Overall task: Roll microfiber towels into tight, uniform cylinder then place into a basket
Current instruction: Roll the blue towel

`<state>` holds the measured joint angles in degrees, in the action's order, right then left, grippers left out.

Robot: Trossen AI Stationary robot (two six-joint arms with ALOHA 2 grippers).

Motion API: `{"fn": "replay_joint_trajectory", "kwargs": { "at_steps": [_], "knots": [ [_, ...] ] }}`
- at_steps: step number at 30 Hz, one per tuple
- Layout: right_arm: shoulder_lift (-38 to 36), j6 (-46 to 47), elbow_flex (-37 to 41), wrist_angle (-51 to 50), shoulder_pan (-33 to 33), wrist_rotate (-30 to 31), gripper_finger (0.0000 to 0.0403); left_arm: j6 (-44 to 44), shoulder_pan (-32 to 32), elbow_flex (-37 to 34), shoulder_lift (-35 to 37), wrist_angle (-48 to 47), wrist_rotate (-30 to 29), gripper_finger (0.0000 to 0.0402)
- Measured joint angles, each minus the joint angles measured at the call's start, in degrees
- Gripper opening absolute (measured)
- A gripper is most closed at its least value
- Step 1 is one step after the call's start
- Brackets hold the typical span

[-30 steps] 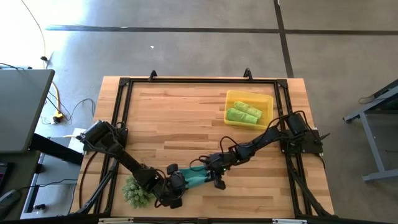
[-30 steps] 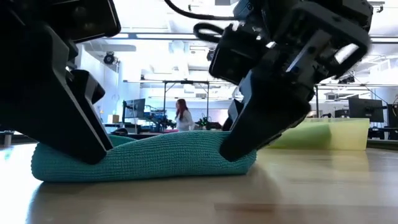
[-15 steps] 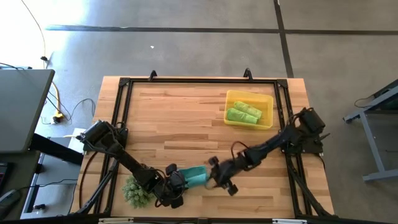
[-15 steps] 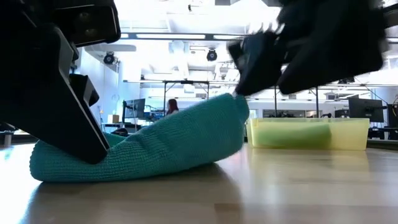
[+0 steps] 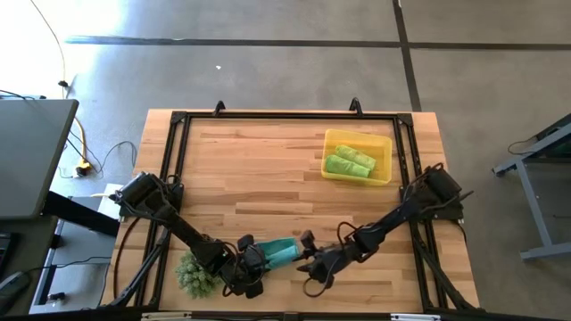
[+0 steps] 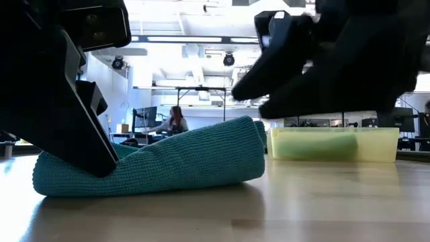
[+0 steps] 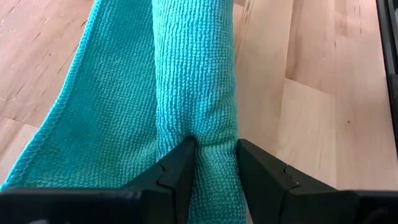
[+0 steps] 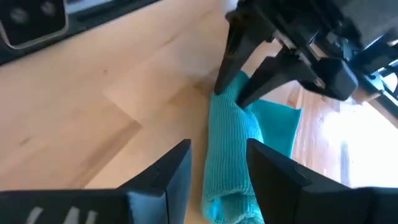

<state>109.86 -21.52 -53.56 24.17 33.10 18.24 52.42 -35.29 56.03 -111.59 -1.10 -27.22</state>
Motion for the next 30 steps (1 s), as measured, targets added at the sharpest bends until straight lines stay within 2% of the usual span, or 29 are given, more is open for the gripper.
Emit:
{"fn": "replay_joint_trajectory", "kwargs": {
  "at_steps": [10,18,21,25,30],
  "knots": [
    [3.52,2.17,0.02,0.71,-3.63,-0.52,0.0149,0.15,0.02,-0.07,-0.02,0.84,-0.02,0.0113],
    [3.98,10.72,-0.04,-1.95,-5.91,-5.13,0.0214,0.05,0.04,-0.07,-0.02,0.92,-0.01,0.0113],
    [3.98,14.53,-0.07,-2.58,-6.23,-7.70,0.0217,0.00,0.04,-0.06,-0.02,1.07,-0.01,0.0113],
    [4.67,18.68,-0.17,-2.98,-6.23,-7.69,0.0179,-0.04,0.05,-0.11,0.38,1.78,0.09,0.0113],
    [6.28,25.69,-0.33,-2.59,-6.43,-6.71,0.0089,1.21,0.01,0.02,2.01,1.67,1.33,0.0113]
  ]
}}
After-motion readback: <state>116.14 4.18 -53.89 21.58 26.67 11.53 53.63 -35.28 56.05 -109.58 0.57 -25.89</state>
